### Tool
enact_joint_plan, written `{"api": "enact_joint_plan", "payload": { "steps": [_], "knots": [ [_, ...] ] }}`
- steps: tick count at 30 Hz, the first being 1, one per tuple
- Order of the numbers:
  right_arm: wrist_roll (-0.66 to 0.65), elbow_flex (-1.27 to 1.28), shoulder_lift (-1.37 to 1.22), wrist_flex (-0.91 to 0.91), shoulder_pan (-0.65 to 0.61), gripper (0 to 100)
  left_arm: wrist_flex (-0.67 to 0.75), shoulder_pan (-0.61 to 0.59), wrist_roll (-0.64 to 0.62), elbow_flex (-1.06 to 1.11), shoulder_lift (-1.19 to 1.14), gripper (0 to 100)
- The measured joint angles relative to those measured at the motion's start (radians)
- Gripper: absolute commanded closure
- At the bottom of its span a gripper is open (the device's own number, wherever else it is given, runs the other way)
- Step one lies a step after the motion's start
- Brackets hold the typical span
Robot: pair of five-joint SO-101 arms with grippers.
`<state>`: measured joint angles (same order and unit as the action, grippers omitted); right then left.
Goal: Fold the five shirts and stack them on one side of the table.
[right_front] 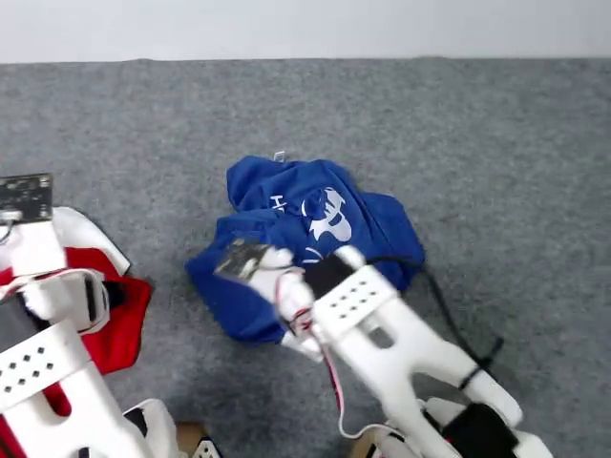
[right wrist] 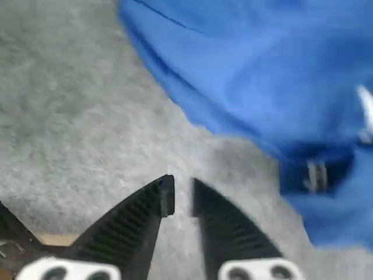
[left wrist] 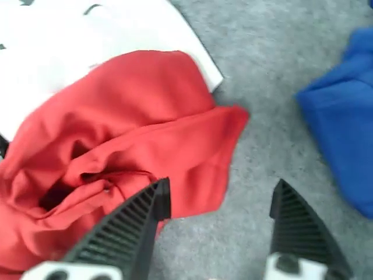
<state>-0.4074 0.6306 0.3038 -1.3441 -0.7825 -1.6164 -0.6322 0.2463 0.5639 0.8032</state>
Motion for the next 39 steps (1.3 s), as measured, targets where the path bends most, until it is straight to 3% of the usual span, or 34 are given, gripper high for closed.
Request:
{"api": "enact_joint_plan", "payload": {
  "steps": [15, 18, 20, 39],
  "knots": [
    [-0.006, -0.006, -0.327, 0.301, -0.063, 80.6, 0.002, -0.015, 0.000, 0.000, 0.000, 73],
    [-0.006, -0.049, -0.373, 0.305, -0.055, 90.9, 0.002, -0.015, 0.000, 0.000, 0.000, 73],
    [-0.006, -0.104, -0.407, 0.279, -0.029, 99.8, 0.002, -0.015, 0.000, 0.000, 0.000, 73],
    [-0.006, -0.764, -0.486, -0.399, 0.226, 99.0, -0.014, -0.015, 0.000, -0.029, 0.006, 73]
  ]
}}
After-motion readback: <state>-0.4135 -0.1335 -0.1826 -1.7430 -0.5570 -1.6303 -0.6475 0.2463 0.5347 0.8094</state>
